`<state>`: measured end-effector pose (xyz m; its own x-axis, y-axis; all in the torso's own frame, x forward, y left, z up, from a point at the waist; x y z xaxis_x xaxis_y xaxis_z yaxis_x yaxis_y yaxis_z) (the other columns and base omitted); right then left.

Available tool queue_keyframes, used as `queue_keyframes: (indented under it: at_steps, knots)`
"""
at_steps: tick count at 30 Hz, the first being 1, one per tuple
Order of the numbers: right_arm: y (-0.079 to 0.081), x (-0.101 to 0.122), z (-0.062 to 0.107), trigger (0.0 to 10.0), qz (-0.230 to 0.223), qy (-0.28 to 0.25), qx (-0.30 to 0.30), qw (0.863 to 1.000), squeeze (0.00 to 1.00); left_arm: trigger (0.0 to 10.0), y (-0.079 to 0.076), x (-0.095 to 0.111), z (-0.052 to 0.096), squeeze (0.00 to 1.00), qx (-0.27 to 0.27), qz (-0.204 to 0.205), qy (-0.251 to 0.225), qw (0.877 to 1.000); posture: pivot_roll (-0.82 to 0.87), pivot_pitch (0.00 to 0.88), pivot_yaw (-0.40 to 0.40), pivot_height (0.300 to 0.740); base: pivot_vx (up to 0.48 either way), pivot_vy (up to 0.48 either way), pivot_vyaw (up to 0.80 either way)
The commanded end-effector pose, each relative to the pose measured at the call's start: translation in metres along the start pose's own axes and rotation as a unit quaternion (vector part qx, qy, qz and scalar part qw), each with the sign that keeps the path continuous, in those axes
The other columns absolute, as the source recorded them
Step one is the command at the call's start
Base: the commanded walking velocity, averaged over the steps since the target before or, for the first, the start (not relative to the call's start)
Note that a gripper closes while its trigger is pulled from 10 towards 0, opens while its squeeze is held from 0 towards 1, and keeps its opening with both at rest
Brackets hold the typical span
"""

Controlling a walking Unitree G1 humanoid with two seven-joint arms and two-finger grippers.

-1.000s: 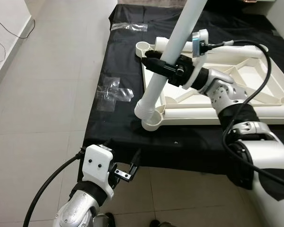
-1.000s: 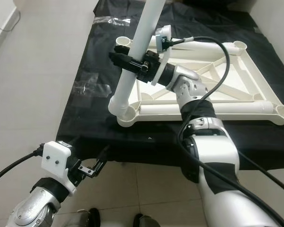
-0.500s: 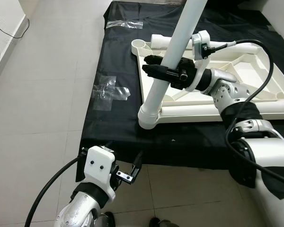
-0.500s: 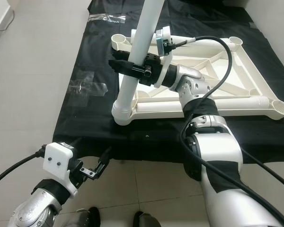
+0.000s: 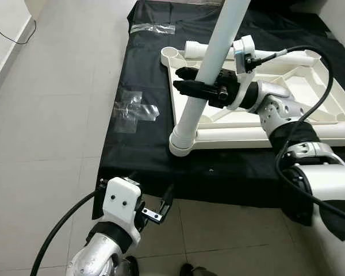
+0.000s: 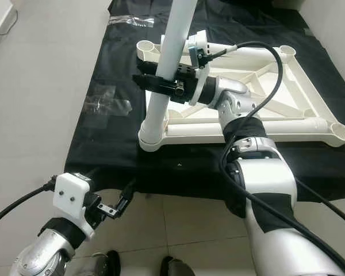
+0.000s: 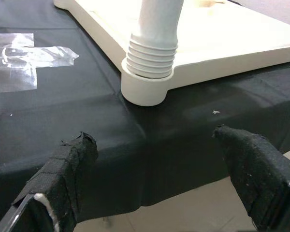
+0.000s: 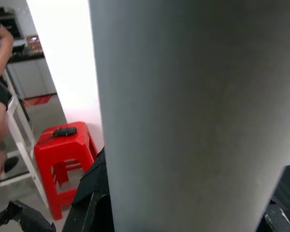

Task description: Building children table

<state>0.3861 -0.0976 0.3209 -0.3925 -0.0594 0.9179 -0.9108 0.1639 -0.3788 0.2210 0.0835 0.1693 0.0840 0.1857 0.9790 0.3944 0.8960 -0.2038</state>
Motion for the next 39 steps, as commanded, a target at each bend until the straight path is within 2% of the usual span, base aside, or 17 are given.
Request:
queue_keyframes:
  at_steps: [1, 7, 15, 26, 29, 33, 39]
  knots:
    - [0.011, -0.029, 0.003, 10.0, -0.024, 0.065, 0.022, 0.997, 0.0, 10.0, -0.002, -0.002, 0.003, 0.0, 0.0, -0.002, 0.007, 1.0, 0.08, 0.31, -0.109, 0.74, 0.0, 0.0, 0.0]
    - [0.019, -0.03, -0.005, 10.0, -0.005, 0.073, 0.066, 0.995, 0.0, 10.0, -0.002, -0.002, 0.003, 0.0, 0.001, -0.001, 0.007, 1.0, 0.08, 0.308, -0.107, 0.74, 0.0, 0.0, 0.0]
    - [0.027, -0.039, -0.011, 10.0, -0.004, 0.083, 0.092, 0.992, 0.0, 10.0, -0.001, -0.002, 0.003, 0.0, 0.0, -0.002, 0.006, 1.0, 0.08, 0.305, -0.108, 0.74, 0.0, 0.0, 0.0]
    - [0.023, -0.055, -0.01, 10.0, -0.019, 0.101, 0.028, 0.994, 0.0, 10.0, -0.002, -0.003, 0.003, 0.0, 0.003, -0.003, 0.005, 1.0, 0.08, 0.289, -0.11, 0.74, 0.0, 0.0, 0.0]
    - [0.018, -0.067, -0.003, 10.0, -0.037, 0.108, -0.04, 0.993, 0.0, 10.0, 0.0, -0.003, 0.001, 0.0, 0.004, -0.005, 0.004, 1.0, 0.08, 0.276, -0.106, 0.74, 0.0, 0.0, 0.0]
    - [0.019, -0.073, 0.002, 10.0, -0.059, 0.094, -0.067, 0.992, 0.0, 10.0, 0.002, -0.003, 0.0, 0.0, 0.005, -0.007, 0.002, 1.0, 0.08, 0.27, -0.107, 0.74, 0.0, 0.0, 0.0]
    - [0.015, -0.078, 0.005, 10.0, -0.045, 0.093, -0.115, 0.988, 0.0, 10.0, 0.002, -0.003, 0.0, 0.0, 0.004, -0.009, 0.002, 1.0, 0.08, 0.259, -0.099, 0.74, 0.0, 0.0, 0.0]
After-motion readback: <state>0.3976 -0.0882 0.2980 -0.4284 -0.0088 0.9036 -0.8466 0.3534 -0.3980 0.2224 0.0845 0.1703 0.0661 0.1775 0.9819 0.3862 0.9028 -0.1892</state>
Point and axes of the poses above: a point about 5 cm out from each wrist's last joint towards the gripper, its own z axis pointing back from the gripper into the wrist, its own x axis along the axis of the wrist's last joint, y = z × x, the point moved 3 cm from there along -z, pointing out of the wrist towards the gripper, and after that the axes turned 10 degrees about z, right-handed, at the moved point
